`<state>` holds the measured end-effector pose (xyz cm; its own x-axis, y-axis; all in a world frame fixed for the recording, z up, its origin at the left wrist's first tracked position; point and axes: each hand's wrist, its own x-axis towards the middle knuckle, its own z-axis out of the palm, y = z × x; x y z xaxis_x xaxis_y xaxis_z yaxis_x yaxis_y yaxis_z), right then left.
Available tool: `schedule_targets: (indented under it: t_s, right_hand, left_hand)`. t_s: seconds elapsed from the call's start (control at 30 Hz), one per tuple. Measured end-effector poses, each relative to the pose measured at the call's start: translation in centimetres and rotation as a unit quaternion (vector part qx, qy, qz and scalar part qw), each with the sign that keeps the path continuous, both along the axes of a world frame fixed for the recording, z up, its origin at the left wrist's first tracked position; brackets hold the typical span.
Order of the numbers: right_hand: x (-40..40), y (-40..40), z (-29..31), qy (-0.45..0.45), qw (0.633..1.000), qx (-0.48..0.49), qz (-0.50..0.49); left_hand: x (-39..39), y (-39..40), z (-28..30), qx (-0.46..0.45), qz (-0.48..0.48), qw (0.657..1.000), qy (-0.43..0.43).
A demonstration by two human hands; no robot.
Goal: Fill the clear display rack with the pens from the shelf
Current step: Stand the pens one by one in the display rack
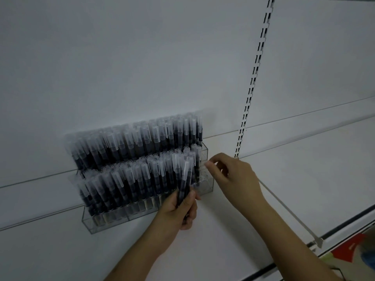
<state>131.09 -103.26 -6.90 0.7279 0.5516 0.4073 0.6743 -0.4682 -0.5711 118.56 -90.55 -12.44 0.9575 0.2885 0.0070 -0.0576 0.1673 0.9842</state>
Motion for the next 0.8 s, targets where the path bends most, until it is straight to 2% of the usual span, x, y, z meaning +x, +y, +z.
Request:
schedule_targets:
  t_s: [0.07,0.13,0.27,0.43,0.53,0.63,0.8]
  right_hand:
    - [-1.0,0.1,-0.2,0.085,0.991,0.072,0.077]
    - [-1.5,0.5,-0.5,0.152,0.974,0.102,0.133]
    - [-1.6,0.8,-0.9,0.186,0.964,0.116,0.148]
    - [-0.6,0.2,0.4,0.176,0.957,0.215,0.089]
    - [0.2,-0.5,1.4,0.136,0.956,0.258,0.042]
    - [0.8,-0.6,1.4,0.087,0.969,0.228,0.025]
    - [1.0,-0.1,1.0,0.034,0.988,0.143,0.051]
  left_hand:
    - [0.0,0.0,-0.1,0.006,-0.004,1.0,-0.001]
    - [0.0,0.0,-0.2,0.013,-0.008,1.0,0.001]
    - [0.0,-0.1,-0.3,0.018,-0.003,1.0,0.01]
    - [0.1,-0.1,-0.3,-0.002,0.006,1.0,0.009]
    - [0.1,-0.1,-0.2,-0.006,0.008,1.0,0.004]
    - [0.2,-0.1,-0.2,-0.007,0.008,1.0,0.001]
    - [0.2,-0.1,-0.2,-0.011,0.005,1.0,-0.004]
